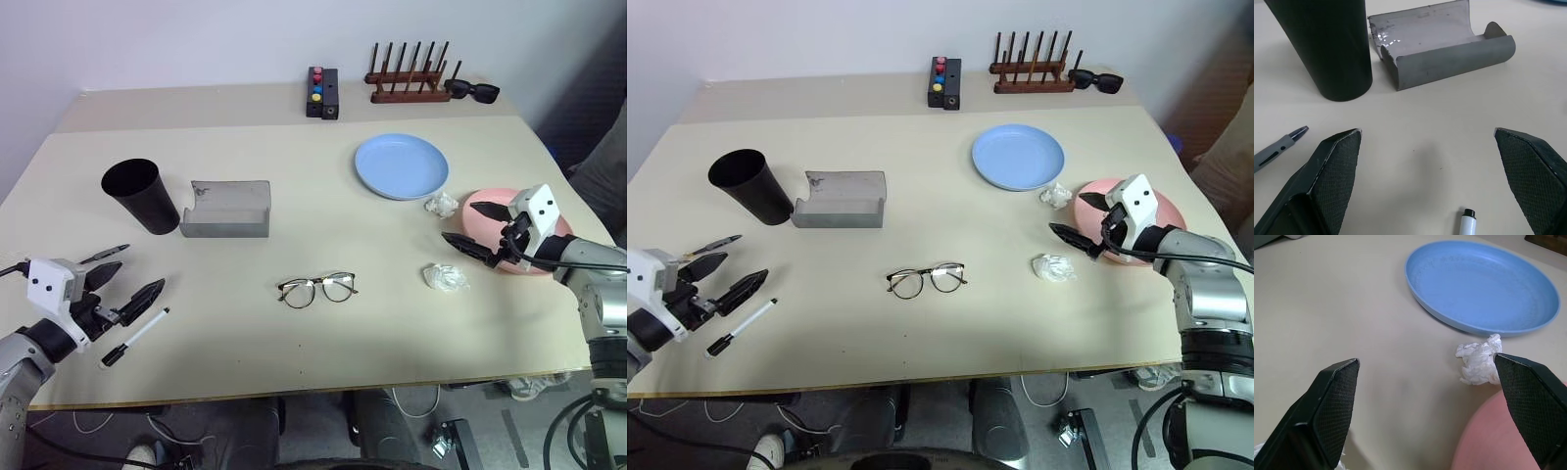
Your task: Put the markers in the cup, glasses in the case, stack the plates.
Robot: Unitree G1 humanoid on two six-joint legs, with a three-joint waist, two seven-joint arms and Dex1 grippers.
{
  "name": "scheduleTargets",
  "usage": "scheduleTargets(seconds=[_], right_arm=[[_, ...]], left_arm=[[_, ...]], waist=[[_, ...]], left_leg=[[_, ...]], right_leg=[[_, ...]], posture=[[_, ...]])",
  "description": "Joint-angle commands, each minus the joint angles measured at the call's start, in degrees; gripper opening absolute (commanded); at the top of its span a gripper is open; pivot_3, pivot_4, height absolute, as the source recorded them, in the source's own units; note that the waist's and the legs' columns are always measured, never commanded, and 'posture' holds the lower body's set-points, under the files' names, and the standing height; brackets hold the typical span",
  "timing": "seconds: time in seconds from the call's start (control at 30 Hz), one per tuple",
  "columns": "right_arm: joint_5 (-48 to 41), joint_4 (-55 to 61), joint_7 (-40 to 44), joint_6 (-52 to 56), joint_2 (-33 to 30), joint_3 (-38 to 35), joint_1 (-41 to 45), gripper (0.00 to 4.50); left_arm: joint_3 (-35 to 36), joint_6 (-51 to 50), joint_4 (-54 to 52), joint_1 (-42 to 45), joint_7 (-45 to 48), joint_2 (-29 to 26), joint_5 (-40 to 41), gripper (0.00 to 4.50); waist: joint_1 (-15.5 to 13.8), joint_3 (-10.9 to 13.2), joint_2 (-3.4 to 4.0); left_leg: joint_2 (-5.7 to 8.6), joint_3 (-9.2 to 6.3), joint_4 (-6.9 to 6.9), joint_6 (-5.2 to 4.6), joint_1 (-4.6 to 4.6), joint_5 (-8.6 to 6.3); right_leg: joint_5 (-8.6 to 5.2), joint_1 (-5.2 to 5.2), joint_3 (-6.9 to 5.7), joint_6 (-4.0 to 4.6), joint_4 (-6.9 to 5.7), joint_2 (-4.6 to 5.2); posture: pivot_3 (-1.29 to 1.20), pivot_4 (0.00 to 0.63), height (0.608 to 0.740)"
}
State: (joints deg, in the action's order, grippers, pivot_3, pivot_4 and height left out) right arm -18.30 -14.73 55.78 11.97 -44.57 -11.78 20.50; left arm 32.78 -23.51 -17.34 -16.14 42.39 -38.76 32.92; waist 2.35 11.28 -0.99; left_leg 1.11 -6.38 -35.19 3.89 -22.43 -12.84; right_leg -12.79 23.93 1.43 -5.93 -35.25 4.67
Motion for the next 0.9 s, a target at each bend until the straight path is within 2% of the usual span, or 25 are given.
scheduleTargets(seconds=[0.03, 0.7, 0.9], right_arm=[[-0.3, 1.0, 0.2, -0.8, -0.6, -0.5, 1.7, 4.50], [-0.7, 3.6, 0.0, 0.0, 0.5, 1.3, 3.1, 4.50], [-1.8, 9.2, -0.9, 1.7, 2.4, 2.6, 2.5, 4.50]], left_arm=[[1.6, 1.4, -0.5, -0.3, 0.1, -0.5, -0.6, 4.44], [-1.5, 1.1, -0.8, 0.7, 1.2, -0.3, -1.2, 4.44], [-4.5, -0.7, -0.5, 3.1, 1.6, -1.4, -1.3, 4.44]], waist=[[0.0, 0.0, 0.00], [0.0, 0.0, 0.00], [0.0, 0.0, -0.01]], left_leg=[[0.00, 0.00, 0.00, 0.00, 0.00, 0.00], [0.00, 0.00, 0.00, 0.00, 0.01, 0.00], [0.00, -0.01, -0.01, 0.00, 0.01, 0.00]], right_leg=[[0.00, 0.00, 0.00, 0.00, 0.00, 0.00], [0.00, -0.01, 0.00, 0.00, -0.01, 0.00], [0.01, -0.02, 0.00, 0.00, -0.03, 0.00]], posture=[[0.00, 0.150, 0.740], [0.00, 0.150, 0.740], [0.00, 0.150, 0.740]])
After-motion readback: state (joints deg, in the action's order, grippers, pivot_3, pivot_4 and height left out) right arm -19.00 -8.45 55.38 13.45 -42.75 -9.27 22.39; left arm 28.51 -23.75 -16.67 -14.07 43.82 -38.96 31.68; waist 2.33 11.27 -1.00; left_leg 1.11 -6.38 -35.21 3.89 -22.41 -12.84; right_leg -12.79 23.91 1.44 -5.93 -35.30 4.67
